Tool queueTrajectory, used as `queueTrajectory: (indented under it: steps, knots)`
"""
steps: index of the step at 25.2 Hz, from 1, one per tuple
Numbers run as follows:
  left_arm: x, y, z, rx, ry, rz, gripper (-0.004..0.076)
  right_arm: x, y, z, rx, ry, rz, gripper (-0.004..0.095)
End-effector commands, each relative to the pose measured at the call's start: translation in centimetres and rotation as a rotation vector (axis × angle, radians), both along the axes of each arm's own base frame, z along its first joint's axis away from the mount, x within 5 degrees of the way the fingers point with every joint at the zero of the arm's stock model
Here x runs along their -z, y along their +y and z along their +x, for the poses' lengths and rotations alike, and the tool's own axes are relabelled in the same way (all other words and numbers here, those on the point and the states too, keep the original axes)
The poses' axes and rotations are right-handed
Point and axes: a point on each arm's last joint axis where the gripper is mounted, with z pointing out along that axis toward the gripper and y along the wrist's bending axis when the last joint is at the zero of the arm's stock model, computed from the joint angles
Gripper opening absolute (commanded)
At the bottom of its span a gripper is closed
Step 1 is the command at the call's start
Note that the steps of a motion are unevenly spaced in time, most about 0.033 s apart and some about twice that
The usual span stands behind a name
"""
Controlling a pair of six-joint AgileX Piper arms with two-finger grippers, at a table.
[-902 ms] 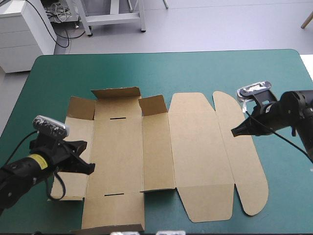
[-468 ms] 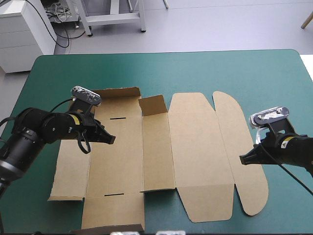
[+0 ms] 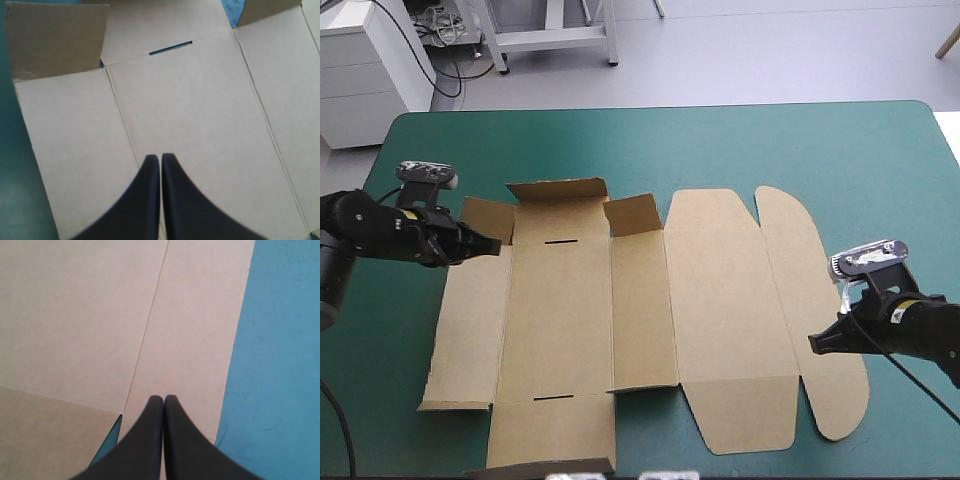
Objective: Fold the box
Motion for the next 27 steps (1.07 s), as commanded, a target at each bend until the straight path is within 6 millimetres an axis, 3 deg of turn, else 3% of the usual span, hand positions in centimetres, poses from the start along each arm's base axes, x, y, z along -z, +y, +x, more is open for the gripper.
queueTrajectory:
  steps: [1,12,17,21,24,26,27]
  knots:
    - [-1.9,2.1,-0.5,-0.045,-0.079,-0.082,-0.0004,-0.8,-0.1,0.3,0.01,-0.089,0.006,-0.0016]
    - [-1.8,10.7,-3.1,-0.295,-0.049,-0.103,-0.0004,-0.7,-0.3,0.5,0.01,-0.111,-0.014,-0.0016]
    - [-1.9,12.6,-3.9,-0.408,-0.063,-0.113,-0.0004,-0.7,-0.3,0.6,0.011,-0.114,-0.014,-0.0016]
    - [-2.2,12.3,-3.7,-0.393,-0.094,-0.179,0.0004,-0.7,-0.3,0.5,-0.017,-0.114,-0.035,-0.0016]
    - [-2.2,12.3,-3.7,-0.391,-0.093,-0.178,0.0113,-0.7,-0.3,0.5,-0.022,-0.111,-0.039,-0.0016]
    - [-2.2,12.4,-3.7,-0.392,-0.091,-0.174,0.0278,-0.7,-0.3,0.5,-0.022,-0.111,-0.039,-0.0016]
    - [-2.0,12.5,-3.6,-0.389,-0.084,-0.169,0.0408,-0.7,-0.3,0.5,-0.022,-0.111,-0.039,-0.0016]
